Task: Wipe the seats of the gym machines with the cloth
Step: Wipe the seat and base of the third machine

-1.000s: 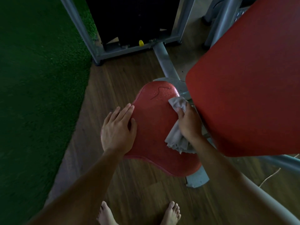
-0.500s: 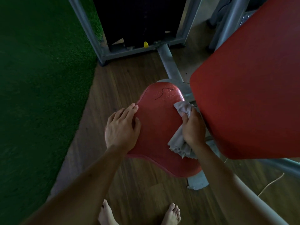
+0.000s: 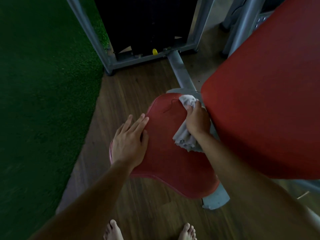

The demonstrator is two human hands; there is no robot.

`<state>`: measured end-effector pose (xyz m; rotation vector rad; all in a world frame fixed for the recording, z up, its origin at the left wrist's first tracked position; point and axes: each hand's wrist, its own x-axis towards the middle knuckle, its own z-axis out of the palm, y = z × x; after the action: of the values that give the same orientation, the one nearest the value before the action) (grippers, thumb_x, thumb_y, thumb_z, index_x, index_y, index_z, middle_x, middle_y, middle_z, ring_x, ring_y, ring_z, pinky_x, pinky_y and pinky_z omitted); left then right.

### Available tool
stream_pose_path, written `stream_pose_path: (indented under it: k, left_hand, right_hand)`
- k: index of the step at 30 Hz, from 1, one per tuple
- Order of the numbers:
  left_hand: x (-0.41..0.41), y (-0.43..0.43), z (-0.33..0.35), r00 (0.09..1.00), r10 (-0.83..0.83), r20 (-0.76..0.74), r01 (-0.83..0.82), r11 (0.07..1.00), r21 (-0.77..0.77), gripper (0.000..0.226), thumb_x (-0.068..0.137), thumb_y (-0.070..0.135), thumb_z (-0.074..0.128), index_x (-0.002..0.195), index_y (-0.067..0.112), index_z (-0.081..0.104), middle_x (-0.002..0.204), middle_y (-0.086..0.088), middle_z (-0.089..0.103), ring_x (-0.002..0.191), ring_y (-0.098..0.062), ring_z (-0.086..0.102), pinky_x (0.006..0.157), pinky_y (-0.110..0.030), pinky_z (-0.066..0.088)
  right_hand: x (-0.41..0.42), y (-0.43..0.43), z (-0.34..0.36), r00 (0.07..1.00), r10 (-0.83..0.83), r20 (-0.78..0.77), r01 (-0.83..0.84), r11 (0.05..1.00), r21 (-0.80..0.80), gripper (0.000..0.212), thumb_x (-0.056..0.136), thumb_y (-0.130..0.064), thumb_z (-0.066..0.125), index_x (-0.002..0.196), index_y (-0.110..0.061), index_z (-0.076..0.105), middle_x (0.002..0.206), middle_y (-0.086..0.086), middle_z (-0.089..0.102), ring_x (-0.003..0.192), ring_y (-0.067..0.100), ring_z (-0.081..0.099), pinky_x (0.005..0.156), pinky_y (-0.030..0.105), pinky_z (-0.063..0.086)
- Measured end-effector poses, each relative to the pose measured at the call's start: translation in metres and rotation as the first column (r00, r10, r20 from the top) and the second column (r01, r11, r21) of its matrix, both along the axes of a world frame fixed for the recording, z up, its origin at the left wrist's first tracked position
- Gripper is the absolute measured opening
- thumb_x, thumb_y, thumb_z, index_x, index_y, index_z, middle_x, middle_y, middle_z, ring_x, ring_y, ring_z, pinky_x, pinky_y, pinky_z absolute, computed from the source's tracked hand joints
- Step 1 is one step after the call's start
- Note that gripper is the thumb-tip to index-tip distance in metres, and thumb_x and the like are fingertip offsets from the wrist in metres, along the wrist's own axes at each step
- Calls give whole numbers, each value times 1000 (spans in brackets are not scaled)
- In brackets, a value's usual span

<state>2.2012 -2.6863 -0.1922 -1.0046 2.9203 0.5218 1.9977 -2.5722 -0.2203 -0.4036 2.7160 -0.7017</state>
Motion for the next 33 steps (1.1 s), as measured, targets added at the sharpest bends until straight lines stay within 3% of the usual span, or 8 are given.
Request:
stream_pose_path:
  k: [5, 12, 16, 20, 23, 27, 33]
  left_hand:
    - [1, -1, -4, 999, 14, -30, -14, 1000, -6, 45, 104, 33, 38, 149, 33, 43, 155, 19, 39, 150, -16, 27, 115, -33, 29]
    - [0, -2, -6, 999, 13, -47, -14, 999, -32, 45, 101, 32, 42, 147, 33, 46, 152, 19, 43, 146, -17, 36, 111, -32, 32]
    - [-1, -2, -6, 999, 7, -43, -8, 1000, -23, 46, 101, 33, 39, 147, 33, 46, 153, 19, 42, 146, -17, 36, 112, -32, 31]
    - [1, -2, -7, 999, 8, -41, -9, 1000, -18, 45, 103, 31, 44, 148, 33, 45, 154, 19, 41, 147, -17, 34, 113, -35, 33]
    - [1, -2, -8, 999, 10, -53, -11, 1000, -15, 45, 102, 29, 46, 147, 32, 47, 153, 18, 42, 146, -19, 36, 113, -36, 34]
    - [1, -3, -9, 997, 8, -71, -10, 999, -32, 46, 101, 32, 41, 146, 31, 48, 152, 18, 43, 146, -18, 37, 112, -36, 35]
    - [0, -2, -8, 998, 2, -58, -4, 999, -33, 46, 101, 33, 40, 146, 31, 48, 152, 18, 42, 147, -18, 35, 115, -35, 32]
  right_hand:
    - [-15, -15, -3, 999, -33, 27, 34, 998, -43, 42, 106, -34, 38, 140, -11, 48, 121, 14, 64, 114, 31, 61, 81, 32, 38]
    - [11, 23, 1, 1000, 2, 15, -1, 996, -91, 36, 103, -23, 49, 136, -9, 53, 122, 17, 65, 114, 31, 61, 88, 30, 42]
    - [2, 3, 1, 999, -39, 10, 39, 999, 18, 38, 106, -29, 43, 135, -7, 50, 124, 18, 63, 114, 32, 60, 82, 31, 38]
    - [-9, -24, 3, 999, -40, -13, 40, 999, 27, 40, 107, -31, 39, 139, -9, 47, 125, 15, 63, 117, 31, 60, 89, 36, 43]
    - [-5, -15, 3, 1000, -25, -8, 24, 1000, -6, 38, 106, -30, 41, 137, -9, 49, 120, 14, 64, 113, 29, 61, 81, 29, 38]
    - [17, 18, 6, 999, -32, -1, 32, 997, -65, 36, 105, -23, 46, 137, -8, 51, 123, 15, 64, 114, 28, 60, 83, 23, 33]
    - [-3, -19, 6, 997, -73, 22, 73, 997, 16, 42, 107, -32, 36, 136, -5, 50, 125, 18, 62, 116, 33, 59, 81, 33, 37]
